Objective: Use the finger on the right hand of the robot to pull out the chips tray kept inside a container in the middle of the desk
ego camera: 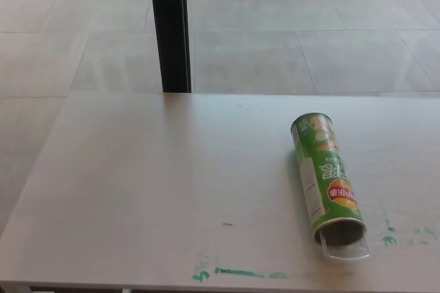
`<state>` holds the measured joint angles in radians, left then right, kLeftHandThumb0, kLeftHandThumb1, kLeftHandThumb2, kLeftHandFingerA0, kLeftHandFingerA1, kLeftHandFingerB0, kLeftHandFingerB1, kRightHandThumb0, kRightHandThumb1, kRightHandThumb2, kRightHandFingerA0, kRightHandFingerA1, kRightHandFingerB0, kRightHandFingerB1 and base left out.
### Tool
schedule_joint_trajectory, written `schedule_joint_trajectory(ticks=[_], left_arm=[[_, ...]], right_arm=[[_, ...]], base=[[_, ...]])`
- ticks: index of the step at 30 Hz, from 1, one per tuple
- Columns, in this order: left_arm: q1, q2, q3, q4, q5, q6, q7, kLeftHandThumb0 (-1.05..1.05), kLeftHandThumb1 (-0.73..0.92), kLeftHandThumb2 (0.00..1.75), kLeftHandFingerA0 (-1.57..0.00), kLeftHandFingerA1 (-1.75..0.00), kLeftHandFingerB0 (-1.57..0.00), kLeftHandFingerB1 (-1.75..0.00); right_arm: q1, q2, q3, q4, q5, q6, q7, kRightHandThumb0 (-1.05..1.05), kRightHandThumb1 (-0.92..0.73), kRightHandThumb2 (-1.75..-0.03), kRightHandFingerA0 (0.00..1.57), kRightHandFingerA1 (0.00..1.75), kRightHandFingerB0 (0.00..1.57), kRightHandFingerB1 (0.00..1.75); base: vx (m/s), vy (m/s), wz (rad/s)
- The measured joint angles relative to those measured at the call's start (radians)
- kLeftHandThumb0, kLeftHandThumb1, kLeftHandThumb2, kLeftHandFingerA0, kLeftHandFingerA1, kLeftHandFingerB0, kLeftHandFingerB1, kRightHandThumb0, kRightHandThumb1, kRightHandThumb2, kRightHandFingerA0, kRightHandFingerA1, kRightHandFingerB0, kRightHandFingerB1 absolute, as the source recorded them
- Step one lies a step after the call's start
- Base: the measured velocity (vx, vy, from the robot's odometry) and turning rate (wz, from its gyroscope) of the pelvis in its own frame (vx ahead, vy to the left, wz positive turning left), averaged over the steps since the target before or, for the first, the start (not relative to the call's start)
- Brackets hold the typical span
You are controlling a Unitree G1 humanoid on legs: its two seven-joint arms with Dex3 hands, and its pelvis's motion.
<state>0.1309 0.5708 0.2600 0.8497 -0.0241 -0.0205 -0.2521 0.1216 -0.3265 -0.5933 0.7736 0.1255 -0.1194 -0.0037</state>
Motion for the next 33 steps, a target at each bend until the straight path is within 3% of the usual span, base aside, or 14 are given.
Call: schedule_joint_trajectory(ticks=[1,2,3,4,5,12,14,19,20,21,22,23,26,33], left_arm=[[0.0,0.003,0.005,-0.005,-0.004,0.0,-0.011,-0.24,0.61,0.6,-0.59,-0.71,-0.55,-0.61],[0.0,0.004,0.006,-0.006,-0.007,0.0,-0.016,-0.23,0.61,0.6,-0.59,-0.71,-0.55,-0.61],[0.0,0.005,0.009,-0.008,-0.012,0.0,-0.025,-0.24,0.61,0.6,-0.62,-0.73,-0.56,-0.61],[0.0,0.005,0.009,-0.01,-0.015,0.0,-0.03,-0.24,0.62,0.59,-0.62,-0.72,-0.56,-0.6],[0.0,0.005,0.01,-0.013,-0.018,0.0,-0.034,-0.24,0.62,0.59,-0.63,-0.73,-0.55,-0.6],[0.001,0.005,0.01,-0.016,-0.028,0.0,-0.052,-0.22,0.63,0.61,-0.58,-0.71,-0.54,-0.6],[0.001,0.005,0.01,-0.017,-0.031,0.0,-0.056,-0.22,0.62,0.6,-0.6,-0.72,-0.55,-0.6],[-0.001,0.005,0.011,-0.013,-0.035,0.0,-0.061,-0.24,0.61,0.6,-0.61,-0.71,-0.56,-0.61],[-0.001,0.005,0.011,-0.011,-0.036,0.0,-0.062,-0.22,0.61,0.59,-0.61,-0.71,-0.54,-0.6],[-0.002,0.005,0.01,-0.01,-0.036,0.0,-0.063,-0.22,0.62,0.59,-0.61,-0.7,-0.54,-0.59],[-0.002,0.004,0.01,-0.01,-0.036,0.0,-0.064,-0.22,0.62,0.59,-0.61,-0.7,-0.54,-0.59],[-0.002,0.005,0.01,-0.01,-0.036,0.0,-0.064,-0.22,0.62,0.59,-0.61,-0.71,-0.54,-0.6],[-0.002,0.005,0.01,-0.01,-0.036,0.0,-0.064,-0.23,0.61,0.59,-0.63,-0.73,-0.56,-0.62],[-0.002,0.005,0.01,-0.011,-0.036,0.0,-0.065,-0.21,0.62,0.6,-0.63,-0.74,-0.57,-0.62]], right_arm=[[-0.003,-0.001,-0.015,-0.005,0.011,-0.008,0.001,-0.24,-0.55,-0.57,0.88,1.13,0.4,0.51],[-0.004,-0.001,-0.023,-0.015,0.017,-0.009,0.001,-0.29,-0.5,-0.75,0.87,1.09,0.38,0.56],[-0.005,0.0,-0.038,-0.048,0.028,-0.009,0.0,-0.18,-0.58,-0.57,0.87,1.18,0.4,0.47],[-0.006,0.0,-0.049,-0.081,0.038,-0.008,-0.001,-0.25,-0.52,-0.73,0.89,1.11,0.37,0.51],[-0.01,-0.001,-0.062,-0.121,0.048,-0.007,-0.003,-0.18,-0.58,-0.57,0.88,1.14,0.41,0.47],[-0.043,-0.002,-0.09,-0.362,0.087,-0.017,-0.007,-0.28,-0.54,-0.57,0.9,0.99,0.4,0.34],[-0.056,-0.004,-0.089,-0.427,0.091,-0.015,-0.007,-0.23,-0.53,-0.56,0.9,0.99,0.4,0.36],[-0.105,-0.01,-0.066,-0.607,0.112,-0.014,0.003,-0.41,-0.51,-0.55,1.04,0.94,0.41,0.39],[-0.108,-0.013,-0.055,-0.641,0.112,-0.013,0.006,-0.33,-0.5,-0.55,1.02,0.94,0.4,0.33],[-0.11,-0.013,-0.043,-0.679,0.111,-0.013,0.008,-0.37,-0.41,-0.72,0.98,0.96,0.32,0.45],[-0.111,-0.013,-0.031,-0.711,0.111,-0.01,0.009,-0.37,-0.41,-0.72,0.98,0.96,0.32,0.45],[-0.11,-0.013,-0.019,-0.741,0.11,-0.007,0.011,-0.24,-0.52,-0.56,0.97,0.96,0.36,0.33],[-0.104,-0.013,0.029,-0.849,0.105,0.003,0.016,-0.16,-0.57,-0.57,0.92,1.01,0.28,0.34],[-0.053,-0.038,0.199,-0.995,0.034,-0.008,0.049,-0.23,-0.54,-0.56,0.96,1.03,0.32,0.33]], base=[[0.0,0.0,0.0],[0.0,0.0,0.0],[0.0,0.0,0.0],[0.0,0.0,0.0],[0.0,0.0,0.0],[0.0,0.0,0.0],[0.0,0.0,0.0],[0.0,0.0,0.0],[0.0,0.0,0.0],[0.0,0.0,0.0],[0.0,0.0,0.0],[0.0,0.0,0.0],[0.0,0.0,0.0],[0.0,0.0,0.0]])
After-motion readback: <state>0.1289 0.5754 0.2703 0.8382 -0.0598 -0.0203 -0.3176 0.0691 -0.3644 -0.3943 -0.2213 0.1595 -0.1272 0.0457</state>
